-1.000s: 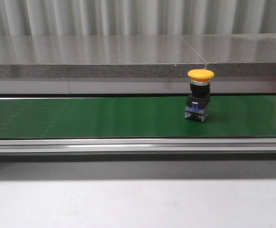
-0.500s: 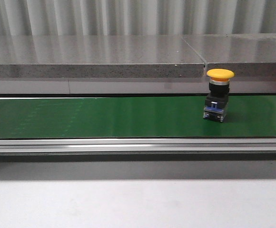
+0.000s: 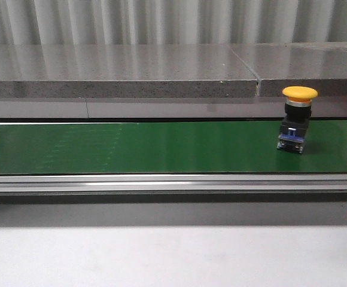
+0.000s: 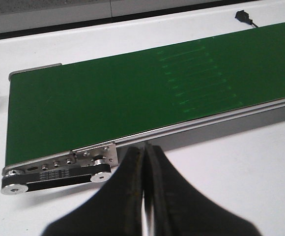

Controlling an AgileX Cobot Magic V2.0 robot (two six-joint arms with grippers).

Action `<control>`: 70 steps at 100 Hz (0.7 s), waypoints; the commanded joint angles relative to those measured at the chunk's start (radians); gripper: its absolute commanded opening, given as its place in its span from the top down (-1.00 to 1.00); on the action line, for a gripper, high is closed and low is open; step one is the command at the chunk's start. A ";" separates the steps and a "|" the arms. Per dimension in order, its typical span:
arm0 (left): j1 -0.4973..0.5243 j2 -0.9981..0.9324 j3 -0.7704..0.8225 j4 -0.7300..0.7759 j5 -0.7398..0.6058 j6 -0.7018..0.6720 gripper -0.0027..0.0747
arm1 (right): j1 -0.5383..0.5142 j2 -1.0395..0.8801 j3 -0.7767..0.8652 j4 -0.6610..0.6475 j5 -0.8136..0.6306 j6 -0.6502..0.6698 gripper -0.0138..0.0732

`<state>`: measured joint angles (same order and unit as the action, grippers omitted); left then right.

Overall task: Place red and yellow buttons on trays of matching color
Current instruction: 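Lower the right gripper onto the yellow button at the belt end and grasp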

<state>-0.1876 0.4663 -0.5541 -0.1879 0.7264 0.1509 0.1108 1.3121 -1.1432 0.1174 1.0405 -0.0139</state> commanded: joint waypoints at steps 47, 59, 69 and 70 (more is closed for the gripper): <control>-0.007 0.002 -0.027 -0.012 -0.066 0.001 0.98 | 0.049 0.188 -0.062 -0.002 -0.115 -0.079 -0.56; -0.007 0.002 -0.027 -0.012 -0.066 0.001 0.98 | 0.049 0.204 -0.088 -0.002 -0.152 -0.079 -0.56; -0.007 0.002 -0.027 -0.012 -0.066 0.001 0.98 | 0.049 0.216 -0.100 -0.002 -0.178 -0.079 -0.54; -0.007 0.002 -0.027 -0.012 -0.066 0.001 0.98 | 0.049 0.217 -0.100 -0.002 -0.180 -0.079 -0.53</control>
<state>-0.1876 0.4663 -0.5541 -0.1879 0.7264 0.1509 0.1596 1.5531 -1.2060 0.1174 0.9111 -0.0814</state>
